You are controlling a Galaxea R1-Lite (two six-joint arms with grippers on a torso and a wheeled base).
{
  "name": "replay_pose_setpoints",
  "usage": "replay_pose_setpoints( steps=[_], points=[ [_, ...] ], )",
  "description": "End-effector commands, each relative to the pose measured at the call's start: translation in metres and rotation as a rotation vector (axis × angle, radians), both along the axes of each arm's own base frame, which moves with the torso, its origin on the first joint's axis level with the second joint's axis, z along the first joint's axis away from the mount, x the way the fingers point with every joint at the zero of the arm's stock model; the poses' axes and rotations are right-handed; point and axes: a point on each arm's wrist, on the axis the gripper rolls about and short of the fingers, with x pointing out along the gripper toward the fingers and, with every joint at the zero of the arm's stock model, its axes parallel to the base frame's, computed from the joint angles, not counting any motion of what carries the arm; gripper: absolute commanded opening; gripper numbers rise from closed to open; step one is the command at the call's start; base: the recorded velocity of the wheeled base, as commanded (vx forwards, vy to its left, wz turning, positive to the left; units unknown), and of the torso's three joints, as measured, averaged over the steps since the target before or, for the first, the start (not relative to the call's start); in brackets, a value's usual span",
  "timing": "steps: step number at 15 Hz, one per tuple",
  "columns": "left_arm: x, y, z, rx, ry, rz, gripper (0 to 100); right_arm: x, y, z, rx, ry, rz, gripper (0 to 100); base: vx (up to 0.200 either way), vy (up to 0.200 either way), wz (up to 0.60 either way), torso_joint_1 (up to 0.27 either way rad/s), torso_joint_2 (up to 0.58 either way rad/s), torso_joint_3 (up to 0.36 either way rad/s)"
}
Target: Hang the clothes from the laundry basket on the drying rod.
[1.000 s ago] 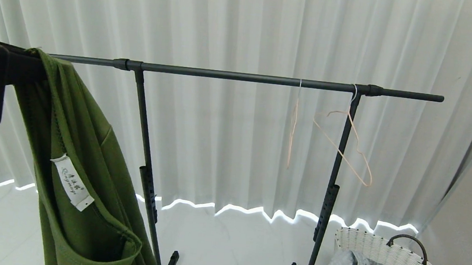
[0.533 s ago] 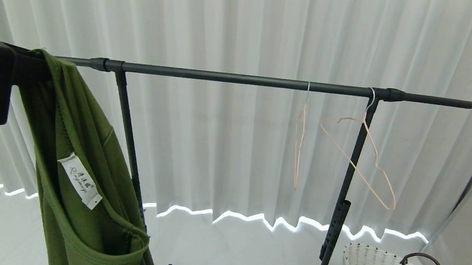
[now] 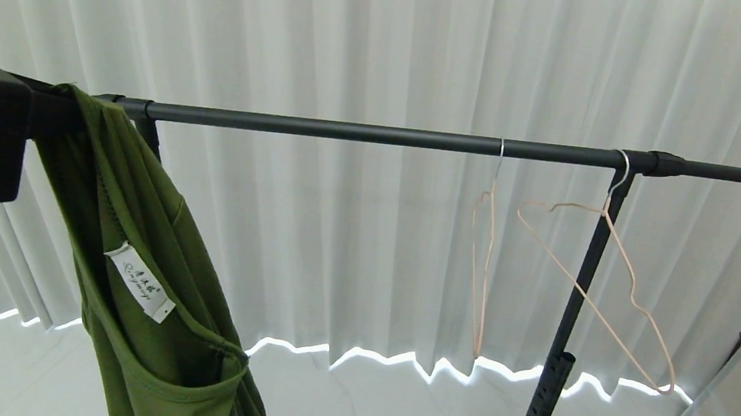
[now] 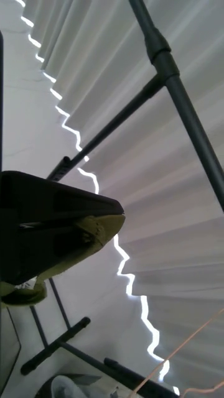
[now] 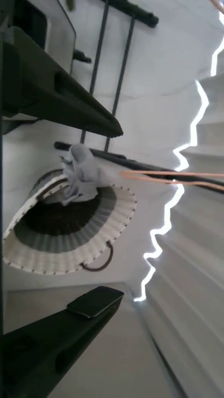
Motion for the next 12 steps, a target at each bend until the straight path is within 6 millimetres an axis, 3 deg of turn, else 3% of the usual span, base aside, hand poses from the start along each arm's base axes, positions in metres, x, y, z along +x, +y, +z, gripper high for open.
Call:
replay_pose_setpoints(
  steps=[1, 7, 12],
  points=[
    [-0.001, 0.001, -0.006, 0.013, 0.016, -0.003, 0, 0.017, 0.002, -0.012, 0.003, 0.027, -0.023, 100, 0.000, 0.000, 0.00, 0.000, 0.00, 0.000],
    [-0.005, 0.004, -0.039, 0.024, 0.025, -0.004, 0, 0.094, 0.015, -0.051, 0.063, 0.034, -0.071, 100, 0.000, 0.000, 0.00, 0.000, 0.00, 0.000],
    [-0.005, 0.004, -0.039, 0.017, 0.017, -0.004, 0, 0.150, 0.018, -0.081, 0.089, 0.065, -0.110, 100, 0.000, 0.000, 0.00, 0.000, 0.00, 0.000]
  ],
)
